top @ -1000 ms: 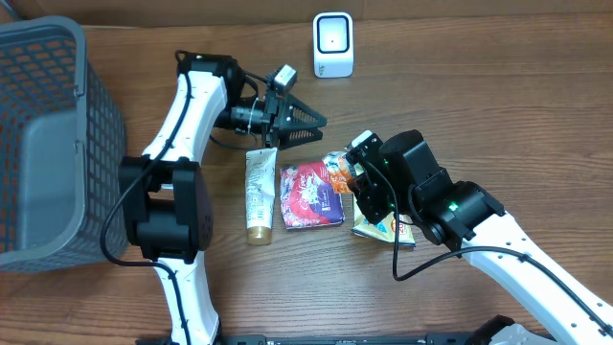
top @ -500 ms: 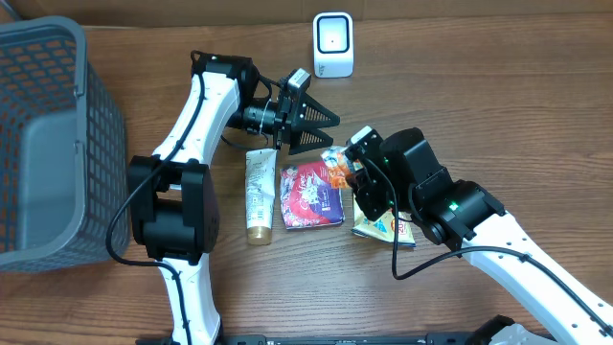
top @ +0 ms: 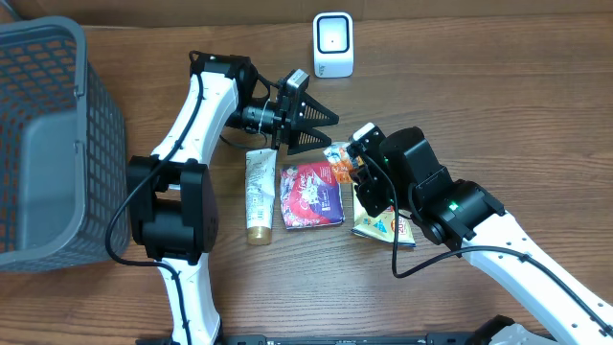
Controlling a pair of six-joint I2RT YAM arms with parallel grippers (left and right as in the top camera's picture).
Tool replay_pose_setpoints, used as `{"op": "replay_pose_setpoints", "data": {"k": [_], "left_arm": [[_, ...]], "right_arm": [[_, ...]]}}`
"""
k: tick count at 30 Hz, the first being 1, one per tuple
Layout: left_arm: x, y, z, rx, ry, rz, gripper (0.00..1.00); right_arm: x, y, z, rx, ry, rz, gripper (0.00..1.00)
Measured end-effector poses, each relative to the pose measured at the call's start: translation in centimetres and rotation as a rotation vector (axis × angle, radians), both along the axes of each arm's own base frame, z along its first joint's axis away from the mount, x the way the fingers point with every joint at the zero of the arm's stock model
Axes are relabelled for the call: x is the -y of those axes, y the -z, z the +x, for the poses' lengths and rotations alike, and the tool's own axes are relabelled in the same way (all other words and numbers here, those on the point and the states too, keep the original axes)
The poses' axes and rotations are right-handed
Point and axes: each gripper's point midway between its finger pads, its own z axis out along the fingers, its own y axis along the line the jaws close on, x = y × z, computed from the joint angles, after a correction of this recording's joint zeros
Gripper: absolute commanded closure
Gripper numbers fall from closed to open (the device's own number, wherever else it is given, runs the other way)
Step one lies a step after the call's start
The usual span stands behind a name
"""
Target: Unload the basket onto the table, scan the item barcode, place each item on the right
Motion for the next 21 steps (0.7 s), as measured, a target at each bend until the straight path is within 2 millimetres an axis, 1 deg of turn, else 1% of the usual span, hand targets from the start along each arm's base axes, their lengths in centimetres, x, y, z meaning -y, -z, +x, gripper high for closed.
{"op": "replay_pose_setpoints", "data": {"k": [8, 14, 18, 20, 21], "left_arm": [[-0.2, 0.4, 0.4, -0.007, -0.006, 0.02, 0.33], [-0.2, 1.1, 0.7, -0.002, -0.006, 0.059, 0.3], [-0.2, 1.7, 1.1, -0.002, -0.011, 0.09, 0.28], [-0.3, 2.0, 1.3, -0.002, -0.014, 0.109, 0.38], [-0.3, 2.1, 1.3, -0.008, -0.015, 0.115, 0.41]], "right_arm": [[0.0, -0.3, 0.4, 0.02, 0.01, 0.002, 0.96], [0.2, -0.3, 0.6, 0.03, 0.021, -0.006, 0.96], [0.2, -1.1, 0.8, 0.048, 0.027, 0.002, 0.96], [0.4, -1.1, 0.5, 0.042, 0.026, -0.004, 0.96], [0.5, -1.1, 0.5, 0.039, 0.027, -0.005, 0.96]]}}
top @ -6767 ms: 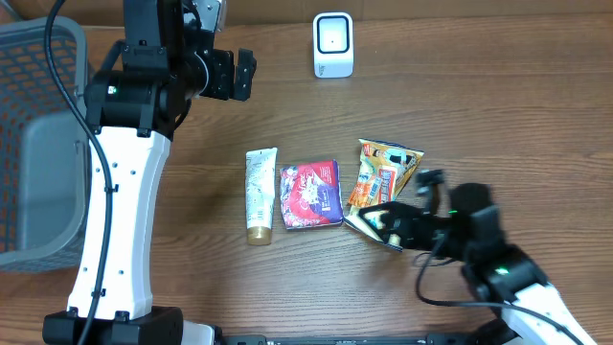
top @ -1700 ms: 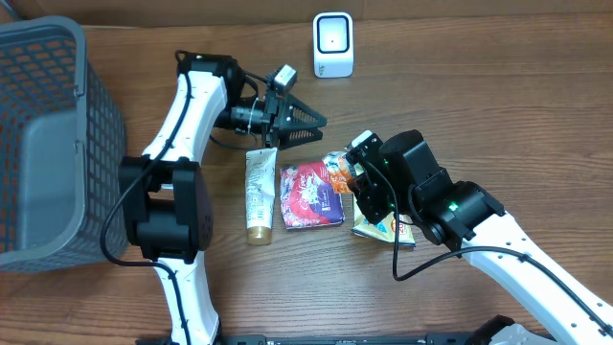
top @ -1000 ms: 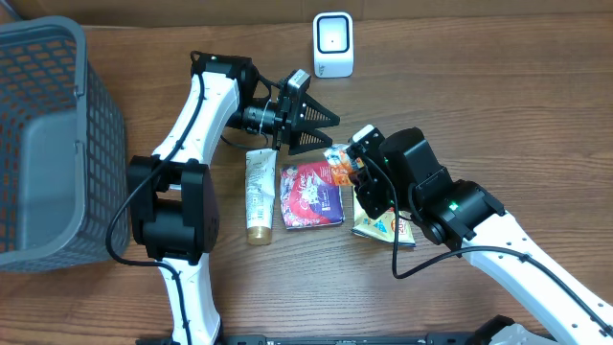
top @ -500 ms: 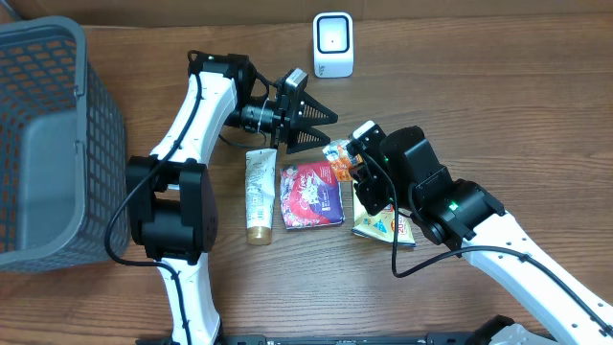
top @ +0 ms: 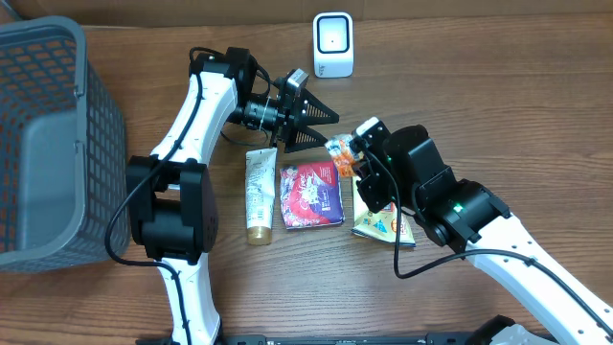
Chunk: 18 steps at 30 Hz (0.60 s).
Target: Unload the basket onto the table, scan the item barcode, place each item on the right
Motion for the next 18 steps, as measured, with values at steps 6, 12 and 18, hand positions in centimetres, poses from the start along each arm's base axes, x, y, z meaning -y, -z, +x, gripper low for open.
{"op": "replay_pose_setpoints", "data": {"k": [6, 12, 18], "left_arm": [[0.0, -0.2, 0.0, -0.031, -0.009, -0.005, 0.44], [0.2, -0.6, -0.1, -0.055, -0.013, -0.028, 0.47], [1.0, -0.9, -0.5, -0.064, 0.003, -0.044, 0.65]], "right_arm": [[0.0, 0.0, 0.0, -0.002, 0.0, -0.001, 0.96], [-0.1, -0.4, 0.5, 0.026, 0.008, 0.008, 0.96], [-0.1, -0.9, 1.0, 0.052, 0.02, 0.013, 0.96]]}}
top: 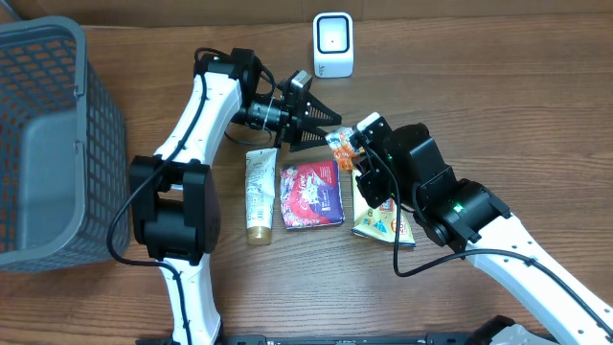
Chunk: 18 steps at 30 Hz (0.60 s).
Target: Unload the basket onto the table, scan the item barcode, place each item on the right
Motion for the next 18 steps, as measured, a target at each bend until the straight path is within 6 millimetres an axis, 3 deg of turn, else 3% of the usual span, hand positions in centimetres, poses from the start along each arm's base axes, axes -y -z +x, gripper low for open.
{"op": "replay_pose_setpoints", "data": {"k": [6, 11, 15, 16, 17, 18], "left_arm": [[0.1, -0.31, 0.01, -0.012, -0.004, -0.018, 0.88], [0.09, -0.45, 0.03, -0.015, -0.006, -0.025, 0.96], [0.11, -0.52, 0.04, -0.016, -0.006, -0.03, 0.96], [0.11, -0.52, 0.04, -0.016, -0.006, -0.03, 0.96], [0.11, -0.52, 0.04, -0.016, -0.006, -0.03, 0.96], [0.11, -0.52, 0.04, -0.016, -0.006, -0.03, 0.96]], "right_arm": [[0.17, -0.18, 0.26, 0.011, 0.012, -0.006, 0.96], [0.43, -0.25, 0.48, 0.02, 0.027, -0.016, 0.96], [0.51, -0.26, 0.55, 0.023, 0.032, -0.019, 0.96], [0.52, -0.25, 0.55, 0.023, 0.032, -0.019, 0.94], [0.52, -0.25, 0.54, 0.022, 0.032, -0.019, 0.85], [0.52, -0.26, 0.55, 0.023, 0.032, -0.019, 0.67]]}}
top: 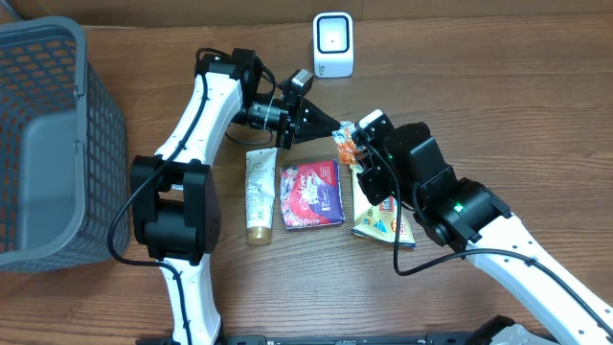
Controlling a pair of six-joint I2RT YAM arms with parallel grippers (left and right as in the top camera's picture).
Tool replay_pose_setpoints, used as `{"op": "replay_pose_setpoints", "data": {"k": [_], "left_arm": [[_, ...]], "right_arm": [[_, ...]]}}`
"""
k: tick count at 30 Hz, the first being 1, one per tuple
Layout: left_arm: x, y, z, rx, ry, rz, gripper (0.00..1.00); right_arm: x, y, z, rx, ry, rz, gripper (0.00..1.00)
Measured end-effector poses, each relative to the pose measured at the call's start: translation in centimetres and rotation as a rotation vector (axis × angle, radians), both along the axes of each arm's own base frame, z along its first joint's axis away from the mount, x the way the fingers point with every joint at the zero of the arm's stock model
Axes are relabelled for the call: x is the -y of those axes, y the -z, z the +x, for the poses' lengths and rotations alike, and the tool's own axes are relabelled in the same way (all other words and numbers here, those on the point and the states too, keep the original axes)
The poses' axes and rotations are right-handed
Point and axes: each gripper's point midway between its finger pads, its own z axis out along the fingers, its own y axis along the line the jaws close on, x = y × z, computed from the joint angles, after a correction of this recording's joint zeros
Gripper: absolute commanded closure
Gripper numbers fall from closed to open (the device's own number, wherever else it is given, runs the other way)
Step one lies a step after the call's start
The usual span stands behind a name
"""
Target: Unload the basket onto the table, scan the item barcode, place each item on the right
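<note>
An orange snack packet (343, 149) hangs above the table's middle, and my right gripper (356, 155) is shut on its right side. My left gripper (333, 126) reaches in from the left. Its fingers have drawn together to a point on the packet's upper left edge, and they appear shut on it. The white barcode scanner (332, 44) stands at the back, behind both grippers. Any barcode on the packet is too small to see.
On the table below the grippers lie a cream tube (259, 196), a red and purple packet (310, 195) and a yellow packet (381, 224) partly under the right arm. A grey mesh basket (48, 144) fills the left side.
My left gripper's fingers, spread wide just left of the packet before, now stand drawn together at the packet's top edge. The right gripper and the packet have barely shifted.
At first my right gripper held the orange packet just above the other items, with my left gripper open a short way to its left. At each later moment the packet was higher and the left gripper nearer. Both grippers now meet at the packet.
</note>
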Motion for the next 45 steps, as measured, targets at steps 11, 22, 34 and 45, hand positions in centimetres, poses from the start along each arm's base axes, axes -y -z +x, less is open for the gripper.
{"op": "replay_pose_setpoints", "data": {"k": [11, 22, 34, 45], "left_arm": [[0.0, -0.2, 0.1, 0.002, -0.001, -0.01, 0.96], [0.0, 0.7, 1.1, 0.105, -0.001, 0.014, 0.41], [-5.4, 3.5, 6.4, 0.349, -0.089, 0.398, 0.0], [-5.2, -1.0, 6.9, 0.592, -0.088, 0.65, 0.0]], "right_arm": [[0.0, 0.0, 0.0, -0.005, 0.009, 0.01, 0.0], [1.4, 1.5, -1.0, -0.114, 0.081, 0.004, 0.0], [4.4, 5.4, 2.3, -0.346, 0.373, 0.146, 0.02], [10.3, 6.0, 2.4, -0.596, 0.72, 0.236, 0.14]]}}
